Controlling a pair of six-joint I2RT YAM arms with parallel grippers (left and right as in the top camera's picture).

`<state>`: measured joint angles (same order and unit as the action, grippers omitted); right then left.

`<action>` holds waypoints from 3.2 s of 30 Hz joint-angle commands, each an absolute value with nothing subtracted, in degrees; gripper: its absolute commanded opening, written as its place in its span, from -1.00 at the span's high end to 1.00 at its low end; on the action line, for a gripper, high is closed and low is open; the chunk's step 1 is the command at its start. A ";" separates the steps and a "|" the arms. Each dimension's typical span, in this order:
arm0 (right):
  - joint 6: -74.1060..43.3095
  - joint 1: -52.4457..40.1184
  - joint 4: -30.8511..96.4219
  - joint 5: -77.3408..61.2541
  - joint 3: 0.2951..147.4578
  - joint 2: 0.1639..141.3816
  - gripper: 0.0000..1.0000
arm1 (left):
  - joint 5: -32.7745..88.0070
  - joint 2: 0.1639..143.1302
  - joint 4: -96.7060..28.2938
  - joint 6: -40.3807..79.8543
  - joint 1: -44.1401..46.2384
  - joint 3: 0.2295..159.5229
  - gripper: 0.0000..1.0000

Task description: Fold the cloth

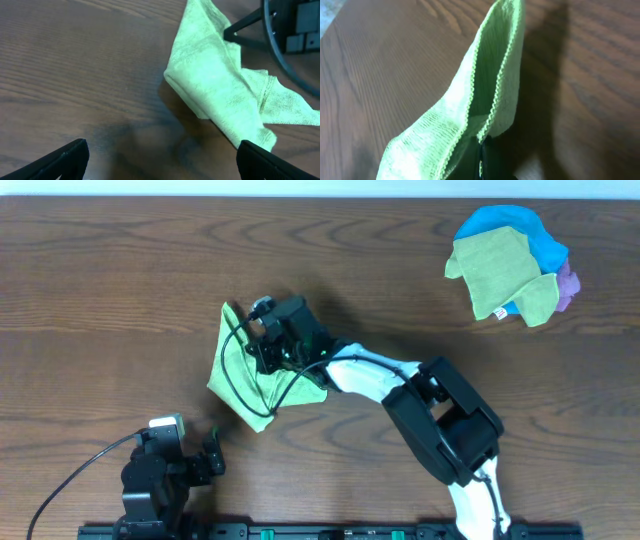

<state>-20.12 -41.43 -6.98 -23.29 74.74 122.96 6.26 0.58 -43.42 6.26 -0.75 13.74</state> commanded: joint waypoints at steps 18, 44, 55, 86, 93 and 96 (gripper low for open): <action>-5.28 -40.86 21.52 -19.46 79.72 91.07 0.97 | 15.11 0.36 -35.53 26.30 -1.10 13.69 -0.91; 11.57 -45.60 15.62 0.47 82.11 94.94 0.98 | 19.51 0.36 -26.94 31.97 -1.10 14.83 -0.91; 20.64 -38.26 -16.73 9.43 84.75 115.94 0.97 | 18.83 0.36 -28.91 31.92 -1.10 14.83 -0.91; -3.18 -33.65 0.99 -2.94 89.08 120.97 -0.59 | 15.14 0.36 -31.48 31.99 -1.10 14.83 -0.91; -9.87 -32.42 4.75 -8.47 104.05 132.79 -0.58 | 16.56 0.36 -31.51 31.99 -1.10 14.83 -0.91; -10.76 -32.42 8.97 -9.47 110.80 136.97 -0.57 | 16.56 0.36 -31.51 31.99 -1.10 14.83 -0.91</action>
